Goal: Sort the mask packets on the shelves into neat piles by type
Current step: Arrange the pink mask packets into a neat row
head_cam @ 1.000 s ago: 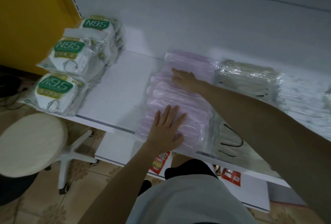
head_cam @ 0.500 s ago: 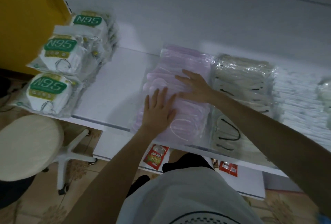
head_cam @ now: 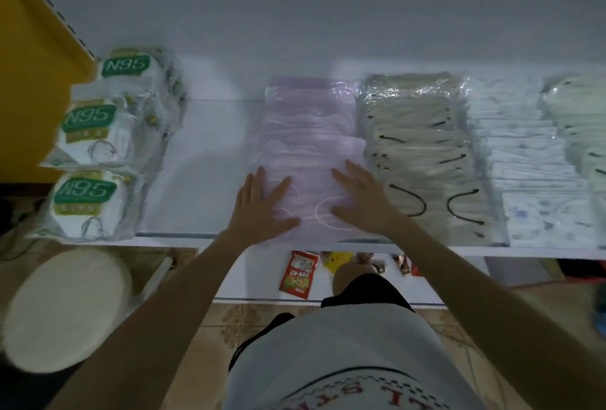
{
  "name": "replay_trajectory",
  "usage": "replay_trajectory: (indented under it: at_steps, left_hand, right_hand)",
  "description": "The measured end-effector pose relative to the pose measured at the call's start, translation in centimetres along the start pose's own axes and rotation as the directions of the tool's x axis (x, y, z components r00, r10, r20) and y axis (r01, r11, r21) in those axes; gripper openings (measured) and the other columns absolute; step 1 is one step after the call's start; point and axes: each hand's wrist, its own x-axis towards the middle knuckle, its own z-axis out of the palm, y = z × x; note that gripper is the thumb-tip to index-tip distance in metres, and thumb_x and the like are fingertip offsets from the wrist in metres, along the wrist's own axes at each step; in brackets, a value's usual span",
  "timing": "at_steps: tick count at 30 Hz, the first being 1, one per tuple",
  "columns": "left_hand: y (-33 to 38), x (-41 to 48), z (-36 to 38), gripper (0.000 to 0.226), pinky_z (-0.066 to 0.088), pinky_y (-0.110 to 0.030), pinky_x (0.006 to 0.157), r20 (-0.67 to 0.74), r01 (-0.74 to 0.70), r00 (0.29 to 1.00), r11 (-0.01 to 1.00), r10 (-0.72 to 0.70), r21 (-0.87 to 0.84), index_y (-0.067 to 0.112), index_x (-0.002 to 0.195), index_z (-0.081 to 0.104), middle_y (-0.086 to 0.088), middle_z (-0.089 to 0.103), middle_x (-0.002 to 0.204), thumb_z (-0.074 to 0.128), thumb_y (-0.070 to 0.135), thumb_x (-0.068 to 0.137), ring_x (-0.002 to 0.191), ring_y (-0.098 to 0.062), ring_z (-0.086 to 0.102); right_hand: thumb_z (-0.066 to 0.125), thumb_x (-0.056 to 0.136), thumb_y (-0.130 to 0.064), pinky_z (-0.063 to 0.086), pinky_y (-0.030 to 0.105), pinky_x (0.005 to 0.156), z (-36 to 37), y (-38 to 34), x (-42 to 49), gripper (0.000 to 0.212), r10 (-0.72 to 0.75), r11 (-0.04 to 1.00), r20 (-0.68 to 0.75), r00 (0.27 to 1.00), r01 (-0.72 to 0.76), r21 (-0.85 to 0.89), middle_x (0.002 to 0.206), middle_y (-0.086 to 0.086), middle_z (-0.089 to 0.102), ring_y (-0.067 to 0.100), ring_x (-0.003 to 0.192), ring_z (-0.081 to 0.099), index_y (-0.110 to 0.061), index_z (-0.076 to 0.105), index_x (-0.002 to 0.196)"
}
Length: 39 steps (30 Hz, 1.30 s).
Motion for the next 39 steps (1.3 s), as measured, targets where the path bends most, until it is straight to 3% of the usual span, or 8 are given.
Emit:
replay_trajectory:
  at_steps: [5, 10, 14, 16, 22, 26, 29, 39]
  left_hand:
    - [0.7, 1.3, -0.5, 0.103, 0.022, -0.063, 0.105, -0.143, -0.093, 0.984, 0.99, 0.108, 0.109, 0.034, 0.142, 0.03, -0.017, 0.018, 0.154, 0.008, 0.093, 0.06, 0.139, -0.045, 0.019]
    - [0.3, 3.8, -3.6, 0.096, 0.004, -0.052, 0.114, -0.2, -0.076, 0.975, 0.994, 0.091, 0.083, 0.031, 0.147, 0.019, 0.0, 0.007, 0.158, 0.006, 0.079, 0.065, 0.145, -0.027, 0.002]
    - [-0.4, 6.1, -4.5, 0.091, 0.0, -0.05, 0.115, 0.029, -0.153, 0.988, 0.955, 0.15, 0.253, 0.03, 0.149, 0.012, 0.009, 0.007, 0.157, -0.007, 0.078, 0.073, 0.146, -0.018, 0.003]
    - [-1.0, 6.1, -4.0, 0.07, 0.002, -0.052, 0.115, 0.09, -0.151, 0.988, 0.937, 0.128, 0.317, 0.031, 0.149, 0.012, 0.011, 0.007, 0.158, 0.01, 0.068, 0.089, 0.145, -0.015, 0.008]
    - [-0.9, 5.1, -3.3, 0.089, 0.004, -0.05, 0.113, -0.106, -0.122, 0.982, 0.959, 0.154, 0.257, 0.026, 0.148, 0.02, -0.001, 0.018, 0.156, 0.008, 0.073, 0.073, 0.143, -0.026, 0.014]
    - [-0.8, 7.7, -4.2, 0.073, 0.006, -0.044, 0.116, -0.082, 0.241, 0.962, 0.953, -0.259, -0.185, 0.022, 0.15, 0.005, -0.015, -0.001, 0.157, 0.036, 0.055, 0.093, 0.144, -0.033, 0.002]
    - [-0.5, 8.6, -4.2, 0.076, 0.01, -0.038, 0.116, 0.084, 0.288, 0.955, 0.822, -0.284, -0.491, 0.011, 0.149, -0.001, -0.02, 0.004, 0.155, 0.041, 0.045, 0.095, 0.144, -0.032, 0.007]
    - [-0.9, 10.2, -4.6, 0.073, 0.009, -0.036, 0.115, -0.029, 0.221, 0.963, 0.845, -0.269, -0.488, 0.013, 0.15, 0.002, -0.016, 0.001, 0.157, 0.043, 0.04, 0.096, 0.144, -0.03, 0.006]
  right_hand:
    - [0.004, 0.049, -0.069, -0.003, 0.039, 0.115, 1.5, -0.2, -0.8, 0.109, 0.163, 0.981, 0.065, 0.984, -0.155, -0.117, 0.158, 0.004, -0.005, 0.024, 0.146, -0.006, -0.025, 0.008, 0.149]
    - [0.05, 0.09, -0.049, -0.005, 0.04, 0.115, -0.6, 0.1, 1.9, 0.078, 0.253, 0.966, 0.027, 0.967, -0.251, -0.061, 0.158, 0.004, -0.007, 0.025, 0.145, -0.005, -0.028, 0.004, 0.149]
    - [0.047, 0.091, -0.049, -0.006, 0.043, 0.115, -1.0, 0.6, 3.8, 0.076, 0.267, 0.959, 0.095, 0.959, -0.254, -0.128, 0.158, 0.002, -0.007, 0.023, 0.145, -0.005, -0.029, 0.003, 0.149]
    - [0.044, 0.092, -0.05, -0.008, 0.044, 0.114, -0.6, 0.9, 3.9, 0.074, 0.265, 0.956, 0.141, 0.954, -0.241, -0.171, 0.158, -0.001, -0.007, 0.021, 0.145, -0.006, -0.03, 0.002, 0.149]
    - [0.051, 0.089, -0.049, -0.007, 0.043, 0.115, -1.3, 0.8, 4.4, 0.082, 0.248, 0.961, 0.096, 0.964, -0.232, -0.153, 0.158, 0.006, -0.01, 0.024, 0.145, -0.008, -0.028, 0.0, 0.149]
    - [0.046, 0.091, -0.05, -0.008, 0.043, 0.114, -2.5, 0.9, 5.6, 0.079, 0.389, 0.921, 0.071, 0.919, -0.39, 0.001, 0.158, 0.008, -0.007, 0.025, 0.145, -0.008, -0.025, 0.0, 0.15]
    - [0.042, 0.094, -0.048, -0.005, 0.043, 0.115, -2.0, 1.0, 5.9, 0.075, 0.373, 0.927, 0.11, 0.921, -0.374, -0.014, 0.158, 0.005, 0.0, 0.023, 0.145, -0.003, -0.021, 0.001, 0.15]
    - [0.046, 0.093, -0.045, -0.004, 0.042, 0.115, -3.6, 1.9, 8.4, 0.076, 0.355, 0.934, 0.047, 0.934, -0.356, 0.012, 0.158, 0.01, -0.001, 0.024, 0.146, -0.001, -0.024, 0.001, 0.15]
